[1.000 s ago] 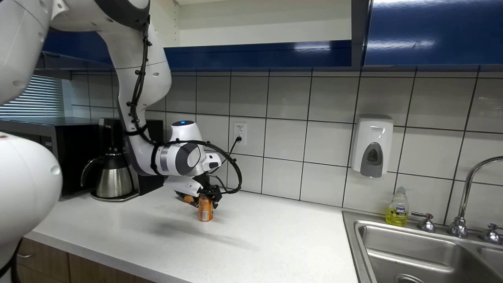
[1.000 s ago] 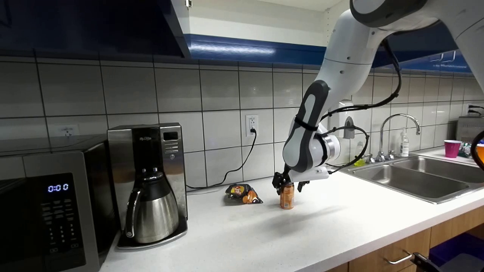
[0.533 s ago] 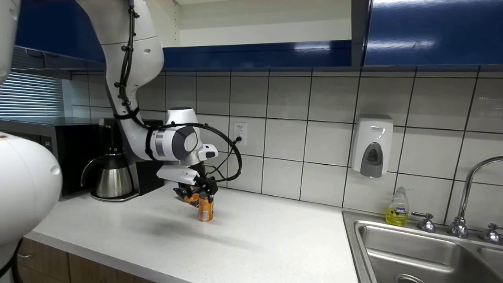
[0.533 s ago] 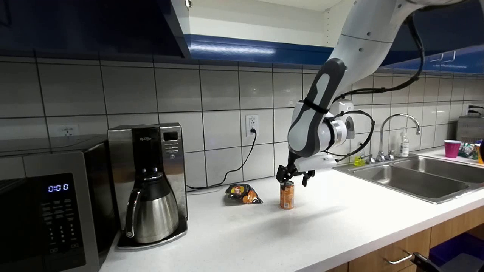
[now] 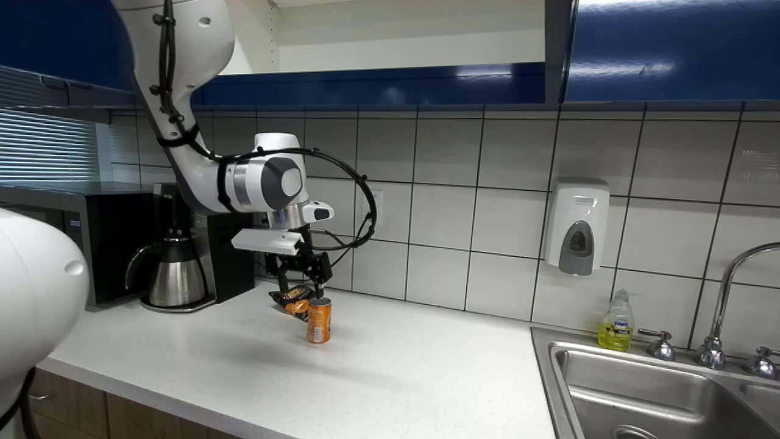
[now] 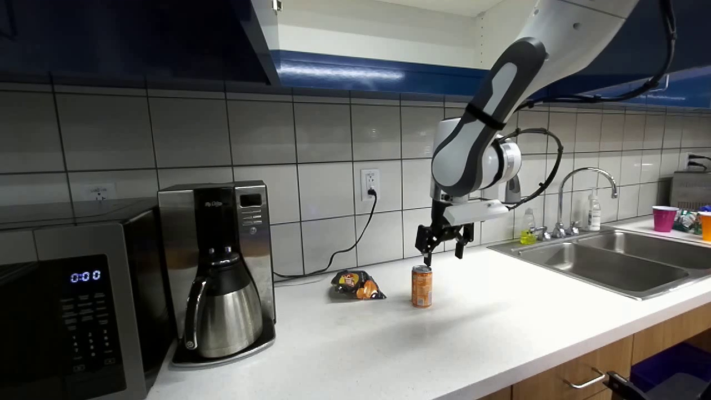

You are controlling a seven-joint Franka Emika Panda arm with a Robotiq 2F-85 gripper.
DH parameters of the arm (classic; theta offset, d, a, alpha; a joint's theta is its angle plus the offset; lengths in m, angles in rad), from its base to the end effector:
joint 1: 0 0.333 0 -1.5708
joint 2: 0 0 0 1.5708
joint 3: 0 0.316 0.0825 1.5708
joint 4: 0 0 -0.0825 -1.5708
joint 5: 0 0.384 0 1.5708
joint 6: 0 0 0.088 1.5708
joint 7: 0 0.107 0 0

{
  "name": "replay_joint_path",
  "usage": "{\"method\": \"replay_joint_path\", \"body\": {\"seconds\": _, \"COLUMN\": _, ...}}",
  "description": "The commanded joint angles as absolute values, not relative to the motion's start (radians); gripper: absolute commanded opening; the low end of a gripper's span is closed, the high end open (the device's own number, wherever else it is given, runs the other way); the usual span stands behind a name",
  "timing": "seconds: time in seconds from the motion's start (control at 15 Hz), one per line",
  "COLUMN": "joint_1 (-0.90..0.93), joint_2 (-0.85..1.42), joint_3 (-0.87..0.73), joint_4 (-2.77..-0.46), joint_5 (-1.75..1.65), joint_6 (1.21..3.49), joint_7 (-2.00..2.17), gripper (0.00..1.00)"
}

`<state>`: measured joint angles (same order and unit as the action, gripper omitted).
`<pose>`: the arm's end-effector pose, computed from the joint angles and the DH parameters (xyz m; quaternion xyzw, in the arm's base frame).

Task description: Remove the can from the cupboard

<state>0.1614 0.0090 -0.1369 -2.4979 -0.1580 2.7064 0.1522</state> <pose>0.4863 0.0173 0.3003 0.9942 0.0045 0.1025 0.0319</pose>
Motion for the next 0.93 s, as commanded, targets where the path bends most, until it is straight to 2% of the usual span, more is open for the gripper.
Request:
{"method": "replay_joint_path", "body": {"seconds": 0.0, "joint_1": 0.097, "joint_2": -0.1, "joint_3": -0.074, "joint_4": -2.535, "joint_5": -0.154, "joint_6": 2.606, "joint_7": 0.106, "gripper": 1.0}}
{"method": "replay_joint_path", "body": {"seconds": 0.2, "joint_1": 0.075, "joint_2": -0.149, "joint_3": -0.054, "joint_4": -2.547, "joint_5": -0.158, "joint_6": 2.569, "joint_7": 0.093, "gripper": 1.0}}
{"method": "replay_joint_path", "body": {"seconds": 0.27, "joint_1": 0.072, "joint_2": -0.087, "joint_3": -0.045, "joint_4": -2.52, "joint_5": -0.149, "joint_6": 2.61, "joint_7": 0.12, "gripper": 1.0}}
{"method": "replay_joint_path", "body": {"seconds": 0.87, "joint_1": 0.064, "joint_2": -0.084, "joint_3": -0.036, "joint_4": -2.523, "joint_5": -0.149, "joint_6": 2.609, "joint_7": 0.12, "gripper": 1.0}}
